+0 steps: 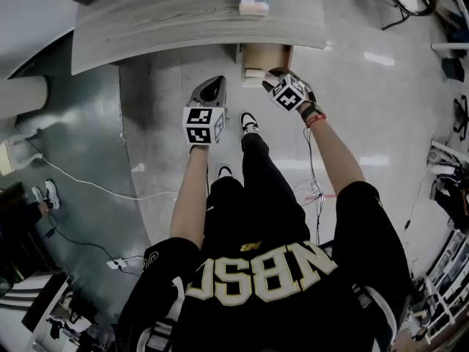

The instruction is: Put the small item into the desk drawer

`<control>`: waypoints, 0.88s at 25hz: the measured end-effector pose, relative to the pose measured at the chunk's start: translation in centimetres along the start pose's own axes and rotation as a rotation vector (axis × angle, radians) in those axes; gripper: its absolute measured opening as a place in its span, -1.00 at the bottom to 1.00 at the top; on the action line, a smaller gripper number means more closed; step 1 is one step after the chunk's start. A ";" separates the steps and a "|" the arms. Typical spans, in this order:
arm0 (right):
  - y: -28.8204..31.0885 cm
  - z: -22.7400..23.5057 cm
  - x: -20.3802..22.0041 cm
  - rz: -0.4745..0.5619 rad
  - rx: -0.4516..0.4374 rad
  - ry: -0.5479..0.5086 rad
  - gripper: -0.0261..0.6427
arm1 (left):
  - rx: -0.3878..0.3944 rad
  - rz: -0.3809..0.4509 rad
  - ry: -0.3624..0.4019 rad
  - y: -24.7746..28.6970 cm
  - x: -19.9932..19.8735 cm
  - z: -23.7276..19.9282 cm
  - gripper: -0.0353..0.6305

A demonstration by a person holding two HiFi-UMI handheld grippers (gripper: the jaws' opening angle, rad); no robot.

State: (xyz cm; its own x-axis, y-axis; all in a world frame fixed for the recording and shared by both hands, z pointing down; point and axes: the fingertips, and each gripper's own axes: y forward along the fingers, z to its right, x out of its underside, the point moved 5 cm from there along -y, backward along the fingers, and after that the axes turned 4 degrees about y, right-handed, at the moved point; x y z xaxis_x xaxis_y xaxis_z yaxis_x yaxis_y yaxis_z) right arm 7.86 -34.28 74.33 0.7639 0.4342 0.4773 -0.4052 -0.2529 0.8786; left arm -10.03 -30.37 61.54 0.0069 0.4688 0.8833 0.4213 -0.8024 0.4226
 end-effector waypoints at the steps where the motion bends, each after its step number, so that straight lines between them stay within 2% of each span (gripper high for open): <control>1: -1.3 -0.3 -0.3 0.020 0.013 0.022 -0.43 | 0.003 0.006 0.010 -0.7 -0.7 0.3 -0.85; 6: -7.2 -1.8 -1.1 0.117 0.079 0.117 -0.44 | 0.002 0.042 0.048 -4.4 -3.5 1.2 -0.85; 14: -15.3 -4.2 -2.9 0.297 0.181 0.244 -0.49 | -0.015 0.114 0.052 -9.9 -6.7 1.7 -0.85; 22: -22.0 -7.0 -4.3 0.508 0.310 0.439 -0.55 | -0.021 0.200 0.108 -14.1 -9.2 3.0 -0.85</control>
State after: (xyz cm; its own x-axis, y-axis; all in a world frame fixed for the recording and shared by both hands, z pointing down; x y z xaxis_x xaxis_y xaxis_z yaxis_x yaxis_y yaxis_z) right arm 10.01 -24.56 53.06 0.2228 0.4881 0.8439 -0.4456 -0.7189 0.5335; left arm -13.30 -22.28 46.82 -0.0095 0.2580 0.9661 0.4021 -0.8836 0.2399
